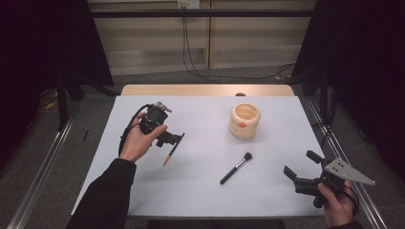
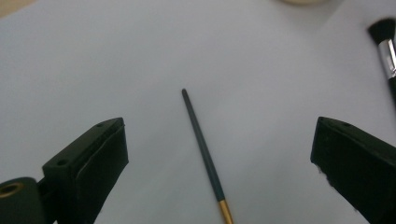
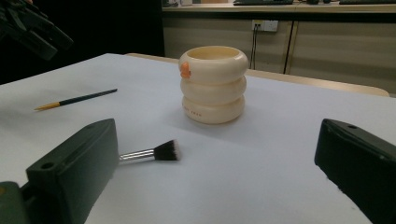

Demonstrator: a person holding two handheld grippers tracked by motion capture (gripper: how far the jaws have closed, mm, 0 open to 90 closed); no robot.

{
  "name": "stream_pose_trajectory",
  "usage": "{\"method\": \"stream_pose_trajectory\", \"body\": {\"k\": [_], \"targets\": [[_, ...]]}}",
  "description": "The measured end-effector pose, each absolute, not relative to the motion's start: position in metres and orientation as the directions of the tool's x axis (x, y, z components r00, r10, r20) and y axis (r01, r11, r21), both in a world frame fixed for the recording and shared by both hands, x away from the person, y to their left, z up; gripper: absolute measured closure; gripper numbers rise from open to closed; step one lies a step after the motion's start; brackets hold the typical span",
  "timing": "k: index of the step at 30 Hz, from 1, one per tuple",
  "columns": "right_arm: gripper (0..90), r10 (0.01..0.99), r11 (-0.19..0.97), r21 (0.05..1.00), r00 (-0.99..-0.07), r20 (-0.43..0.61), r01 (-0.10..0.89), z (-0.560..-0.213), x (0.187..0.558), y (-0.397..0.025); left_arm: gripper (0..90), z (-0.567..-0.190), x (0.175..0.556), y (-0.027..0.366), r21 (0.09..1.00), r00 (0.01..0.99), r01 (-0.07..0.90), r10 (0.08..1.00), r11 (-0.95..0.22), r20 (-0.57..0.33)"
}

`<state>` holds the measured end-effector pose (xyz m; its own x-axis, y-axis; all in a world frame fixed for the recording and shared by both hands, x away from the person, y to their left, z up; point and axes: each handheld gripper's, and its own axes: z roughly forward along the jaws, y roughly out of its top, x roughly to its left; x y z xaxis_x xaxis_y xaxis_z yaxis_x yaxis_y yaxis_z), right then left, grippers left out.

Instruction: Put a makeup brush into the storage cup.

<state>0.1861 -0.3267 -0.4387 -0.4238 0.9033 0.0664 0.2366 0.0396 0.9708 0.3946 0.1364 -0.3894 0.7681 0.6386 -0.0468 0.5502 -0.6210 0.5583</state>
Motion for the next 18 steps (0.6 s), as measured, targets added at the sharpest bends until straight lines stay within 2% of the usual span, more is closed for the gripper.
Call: {"method": "stream_pose_trajectory", "body": {"k": [6,12,15,18], "targets": [[0.0,0.904,0.038,0.97,-0.422,0.069,0.241,-0.439,0.186,-0.326,5.4,-0.398,0.396,0.132,0.486,0.755,0.584,0.654,-0.65,-0.033],[0.0,0.904,0.051,0.971,-0.424,0.055,0.235,-0.439,0.187,-0.327,3.5,-0.417,0.399,0.127,0.39,0.735,0.644,0.674,-0.658,-0.076],[0.0,0.903,0.052,0.971,-0.425,0.054,0.234,-0.439,0.187,-0.326,13.2,-0.422,0.4,0.127,0.356,0.734,0.654,0.673,-0.667,-0.087],[0.0,0.902,0.053,0.97,-0.428,0.055,0.237,-0.439,0.186,-0.326,17.3,-0.424,0.401,0.128,0.324,0.729,0.667,0.677,-0.671,-0.098]]}}
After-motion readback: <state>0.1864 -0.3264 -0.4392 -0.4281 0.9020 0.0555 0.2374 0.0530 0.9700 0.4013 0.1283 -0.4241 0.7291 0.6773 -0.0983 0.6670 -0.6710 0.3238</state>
